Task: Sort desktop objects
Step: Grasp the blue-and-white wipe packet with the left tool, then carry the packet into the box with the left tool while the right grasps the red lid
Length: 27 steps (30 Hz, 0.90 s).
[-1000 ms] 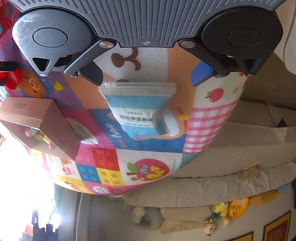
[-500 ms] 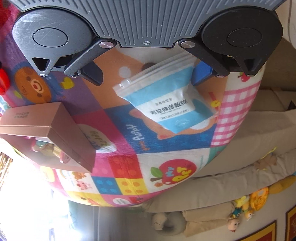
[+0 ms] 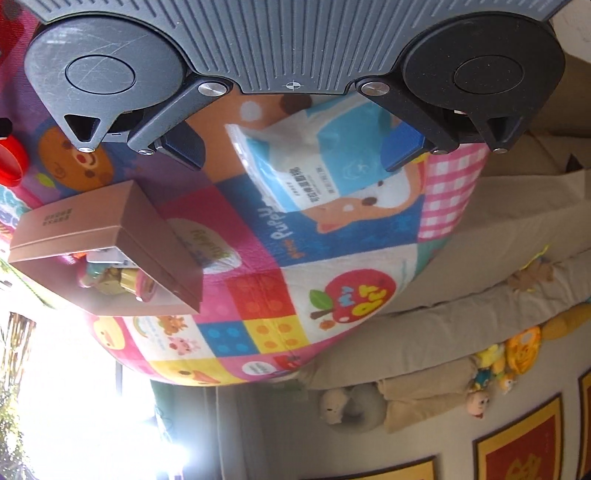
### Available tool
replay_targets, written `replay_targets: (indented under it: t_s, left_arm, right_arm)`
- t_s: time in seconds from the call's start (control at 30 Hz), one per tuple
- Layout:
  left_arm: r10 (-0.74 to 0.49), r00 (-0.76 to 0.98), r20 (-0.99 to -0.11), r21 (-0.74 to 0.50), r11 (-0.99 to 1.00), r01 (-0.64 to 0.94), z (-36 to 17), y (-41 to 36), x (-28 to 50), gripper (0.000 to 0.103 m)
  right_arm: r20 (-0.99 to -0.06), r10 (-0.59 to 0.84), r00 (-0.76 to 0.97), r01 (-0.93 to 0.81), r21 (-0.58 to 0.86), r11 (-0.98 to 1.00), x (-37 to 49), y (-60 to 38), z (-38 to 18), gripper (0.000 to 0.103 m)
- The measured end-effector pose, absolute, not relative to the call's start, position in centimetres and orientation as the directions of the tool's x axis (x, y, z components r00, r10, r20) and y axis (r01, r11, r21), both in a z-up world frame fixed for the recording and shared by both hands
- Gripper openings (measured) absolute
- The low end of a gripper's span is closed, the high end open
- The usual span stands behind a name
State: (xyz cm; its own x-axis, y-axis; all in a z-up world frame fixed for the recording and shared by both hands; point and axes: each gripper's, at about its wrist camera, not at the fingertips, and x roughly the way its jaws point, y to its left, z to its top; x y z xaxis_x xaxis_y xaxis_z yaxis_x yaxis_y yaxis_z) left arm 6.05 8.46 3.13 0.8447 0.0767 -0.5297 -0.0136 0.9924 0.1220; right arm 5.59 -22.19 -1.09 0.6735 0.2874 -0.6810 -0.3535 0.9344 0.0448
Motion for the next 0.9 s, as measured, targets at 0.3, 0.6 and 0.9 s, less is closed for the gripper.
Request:
replay_targets:
  t_s: [0.3, 0.6, 0.9]
  left_arm:
    - [-0.047, 0.77, -0.636, -0.138, 0.989, -0.054, 1.5, 13.6, 6.9, 0.103]
    - [-0.067, 0.827, -0.559, 0.041, 0.993, 0.108, 2.8, 7.9, 3.6, 0.103]
    - [0.055, 0.785, -0.617, 0.088, 0.996, -0.001, 1.7, 8.3, 10.6, 0.103]
  right_arm:
    - [-0.685, 0.274, 0.675, -0.352, 0.028, 0.936, 5.6, -21.9, -1.2, 0.103]
    - [-0.686, 0.269, 0.676, -0.35, 0.022, 0.936, 5.5, -21.7, -1.3, 0.103]
    - [-0.686, 0.269, 0.676, -0.351, 0.022, 0.936, 5.5, -21.7, -1.2, 0.103]
